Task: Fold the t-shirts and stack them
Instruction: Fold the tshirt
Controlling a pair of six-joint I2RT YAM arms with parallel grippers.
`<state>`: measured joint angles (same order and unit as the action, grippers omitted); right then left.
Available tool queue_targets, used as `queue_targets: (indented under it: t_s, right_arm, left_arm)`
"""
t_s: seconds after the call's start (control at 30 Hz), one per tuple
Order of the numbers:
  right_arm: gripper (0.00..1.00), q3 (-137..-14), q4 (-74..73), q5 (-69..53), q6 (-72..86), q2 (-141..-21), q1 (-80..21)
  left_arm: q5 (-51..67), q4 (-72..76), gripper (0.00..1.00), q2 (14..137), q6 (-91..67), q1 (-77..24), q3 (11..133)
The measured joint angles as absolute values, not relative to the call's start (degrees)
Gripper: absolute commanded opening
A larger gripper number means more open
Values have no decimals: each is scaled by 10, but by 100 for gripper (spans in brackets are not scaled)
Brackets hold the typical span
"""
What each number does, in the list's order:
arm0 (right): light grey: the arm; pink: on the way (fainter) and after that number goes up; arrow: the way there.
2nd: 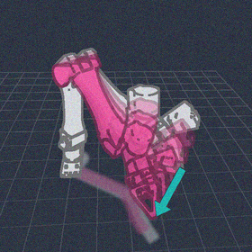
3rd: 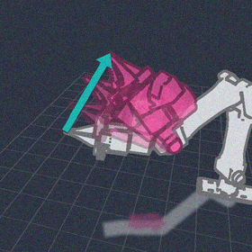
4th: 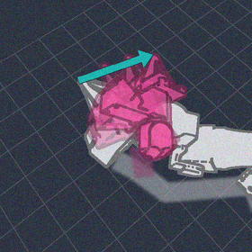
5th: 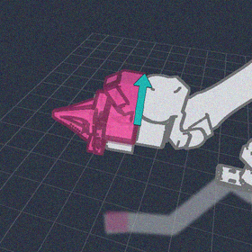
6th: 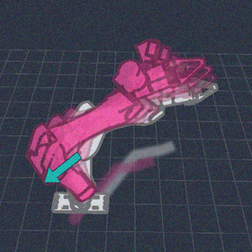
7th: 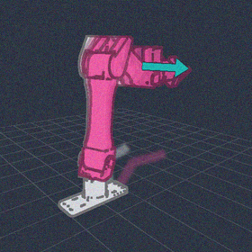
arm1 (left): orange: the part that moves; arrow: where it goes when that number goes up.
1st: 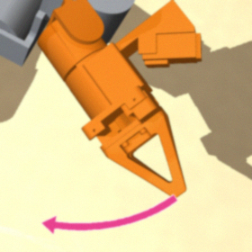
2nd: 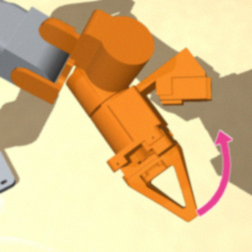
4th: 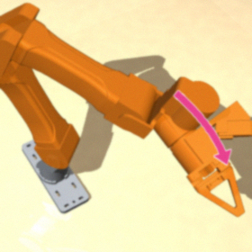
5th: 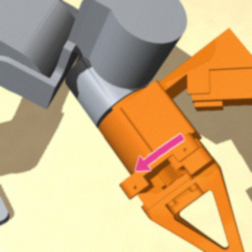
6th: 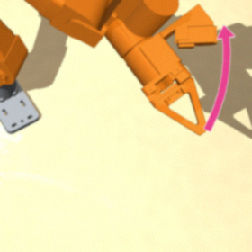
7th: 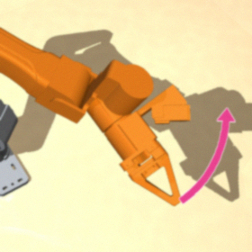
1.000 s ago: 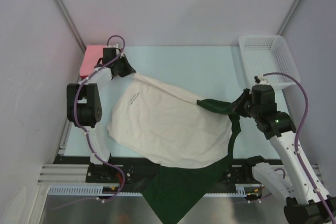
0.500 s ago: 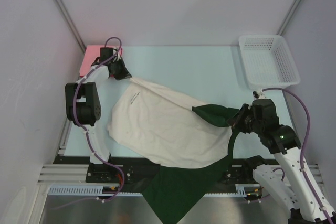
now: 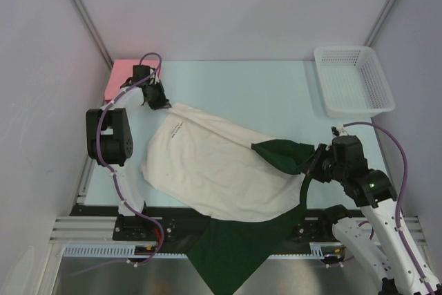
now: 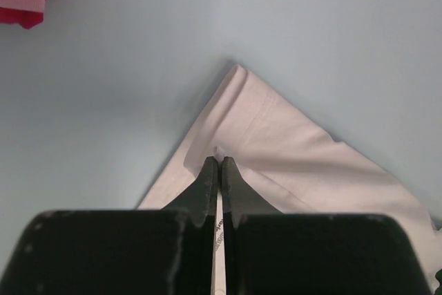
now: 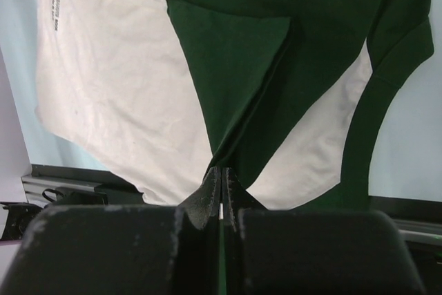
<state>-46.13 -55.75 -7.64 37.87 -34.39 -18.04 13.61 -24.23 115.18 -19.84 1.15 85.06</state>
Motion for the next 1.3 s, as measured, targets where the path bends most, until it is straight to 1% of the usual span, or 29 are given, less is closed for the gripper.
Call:
queue_targets:
  t_s: [0.5,0.77,0.87,1.13,1.23,1.3]
  right_arm:
    - [0,-439,-584,-115,371,-341,-182]
    - [0,-439,-625,-128,362,-313,-182]
    - [0,-439,-640,-138,358,-306,-182]
    - [0,-427,-682,-173,348,-275,-182]
    - [0,-413,-687,-189,347,-270,-182]
    - [6,-402,-687,-199,347,-272,-182]
  left_arm:
    - [120,-260,0,1159,-183,11,849]
    - [109,-272,1,1159,-174,11,829]
    - [106,-274,4,1159,-174,11,829]
    - [100,-276,3,1159,-173,11,829]
    - [98,-276,6,1159,-172,11,829]
    - [97,-277,18,1159,-168,11,829]
